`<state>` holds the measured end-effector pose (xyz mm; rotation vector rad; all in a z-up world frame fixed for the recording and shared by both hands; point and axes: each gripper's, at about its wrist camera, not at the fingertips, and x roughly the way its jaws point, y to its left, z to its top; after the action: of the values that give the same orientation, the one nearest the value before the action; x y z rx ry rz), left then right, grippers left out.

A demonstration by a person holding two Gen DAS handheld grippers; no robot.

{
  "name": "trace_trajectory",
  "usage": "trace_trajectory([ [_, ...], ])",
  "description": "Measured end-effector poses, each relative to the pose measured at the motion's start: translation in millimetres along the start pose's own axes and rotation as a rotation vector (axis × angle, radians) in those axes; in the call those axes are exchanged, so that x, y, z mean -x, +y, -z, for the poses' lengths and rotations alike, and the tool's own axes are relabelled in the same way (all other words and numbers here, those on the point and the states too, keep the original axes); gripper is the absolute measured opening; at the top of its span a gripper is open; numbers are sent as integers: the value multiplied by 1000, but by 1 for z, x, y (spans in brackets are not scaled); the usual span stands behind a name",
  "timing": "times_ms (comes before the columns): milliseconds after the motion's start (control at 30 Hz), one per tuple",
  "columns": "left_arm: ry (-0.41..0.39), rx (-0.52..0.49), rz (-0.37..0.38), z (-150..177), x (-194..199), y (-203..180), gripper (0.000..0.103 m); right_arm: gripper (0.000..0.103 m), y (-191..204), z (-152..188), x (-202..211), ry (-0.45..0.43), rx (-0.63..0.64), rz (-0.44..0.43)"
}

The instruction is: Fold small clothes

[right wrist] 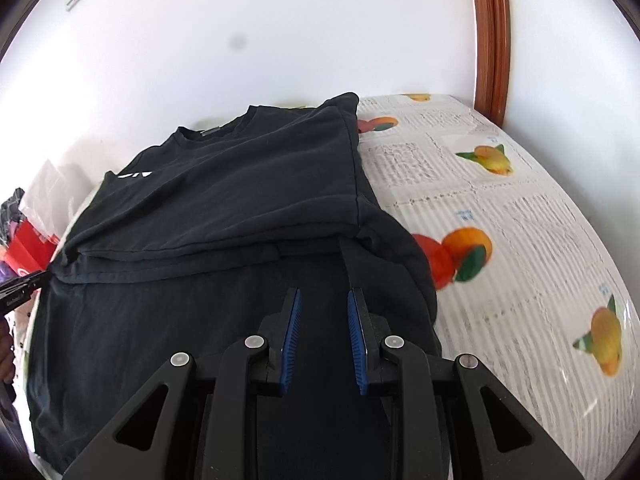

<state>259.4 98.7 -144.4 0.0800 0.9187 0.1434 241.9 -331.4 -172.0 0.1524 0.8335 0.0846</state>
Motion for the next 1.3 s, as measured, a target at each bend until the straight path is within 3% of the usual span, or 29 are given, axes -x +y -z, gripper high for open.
trace_trajectory([
  [133, -23, 42, 12, 18, 30, 2, 33, 23, 2, 9, 21, -34, 34, 72],
  [267, -46, 85, 36, 40, 56, 8, 49, 23, -1, 15, 32, 37, 23, 40],
  [400, -31, 108, 79, 67, 69, 12, 64, 23, -4, 29, 46, 37, 46, 63],
  [500, -16, 128, 124, 90, 74, 16, 65, 25, -8, 43, 53, 46, 56, 79],
  [800, 32, 200, 136, 140, 77, 43, 65, 25, -17, 80, 59, 119, 64, 107],
  [1000, 39, 231, 127, 155, 70, 60, 65, 30, -16, 82, 61, 122, 20, 115],
  [1300, 58, 269, 219, 174, 63, 82, 63, 35, -20, 89, 59, 112, 32, 138],
])
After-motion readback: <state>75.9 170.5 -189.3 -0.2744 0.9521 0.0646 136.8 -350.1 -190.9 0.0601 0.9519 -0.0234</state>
